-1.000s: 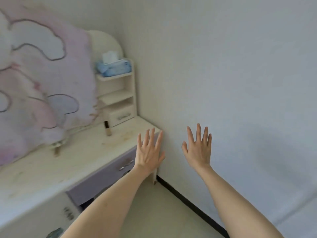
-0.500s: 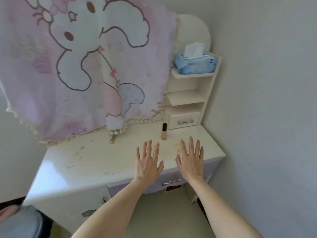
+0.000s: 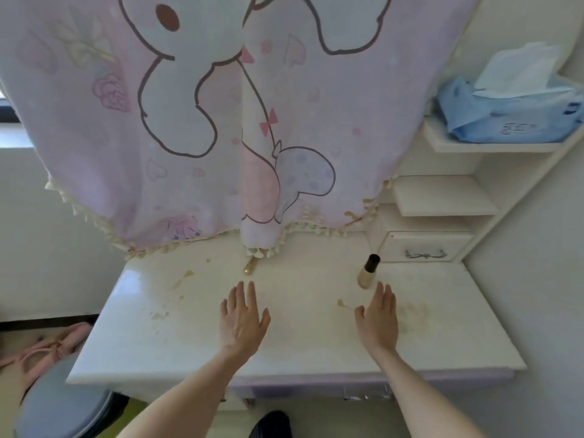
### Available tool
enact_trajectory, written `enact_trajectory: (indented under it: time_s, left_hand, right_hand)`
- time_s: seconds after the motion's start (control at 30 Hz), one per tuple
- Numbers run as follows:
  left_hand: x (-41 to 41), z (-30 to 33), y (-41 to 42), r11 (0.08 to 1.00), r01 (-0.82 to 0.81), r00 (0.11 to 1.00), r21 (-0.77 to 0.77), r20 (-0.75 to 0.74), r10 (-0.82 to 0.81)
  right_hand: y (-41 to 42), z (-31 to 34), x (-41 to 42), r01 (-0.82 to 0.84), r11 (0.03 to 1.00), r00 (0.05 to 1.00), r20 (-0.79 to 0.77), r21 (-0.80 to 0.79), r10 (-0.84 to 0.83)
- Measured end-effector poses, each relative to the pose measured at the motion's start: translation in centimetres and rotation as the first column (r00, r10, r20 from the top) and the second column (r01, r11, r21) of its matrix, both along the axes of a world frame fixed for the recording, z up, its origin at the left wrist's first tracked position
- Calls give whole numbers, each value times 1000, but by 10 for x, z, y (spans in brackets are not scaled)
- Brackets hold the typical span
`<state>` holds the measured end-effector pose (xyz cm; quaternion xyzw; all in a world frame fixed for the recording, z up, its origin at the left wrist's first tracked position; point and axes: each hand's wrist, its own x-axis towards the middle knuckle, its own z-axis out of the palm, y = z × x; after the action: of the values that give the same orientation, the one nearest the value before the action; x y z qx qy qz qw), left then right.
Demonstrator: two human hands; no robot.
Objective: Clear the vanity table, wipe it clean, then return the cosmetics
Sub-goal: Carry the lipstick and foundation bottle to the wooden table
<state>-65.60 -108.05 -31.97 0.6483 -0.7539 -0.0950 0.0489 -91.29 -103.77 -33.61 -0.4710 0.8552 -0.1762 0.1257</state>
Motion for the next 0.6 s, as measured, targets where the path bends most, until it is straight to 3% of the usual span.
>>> enact_trajectory:
  time_s: [0.17,0.27,0.6]
  left_hand:
    - [16,-23,-65,972,-136,962,190,-209,176]
    - [13,-31,-95,962,-169,945,213,-243,220]
    - [-7,-49,-139,945,-259,955,198,-92,281]
  right_hand:
    - [-52,-14,-9,223,971,934,307,-90,-186]
    - [-75,-21,-12,371,922,861,413,-109,-297]
    - [-101,-36,-28,380,915,884,345,-138,-315]
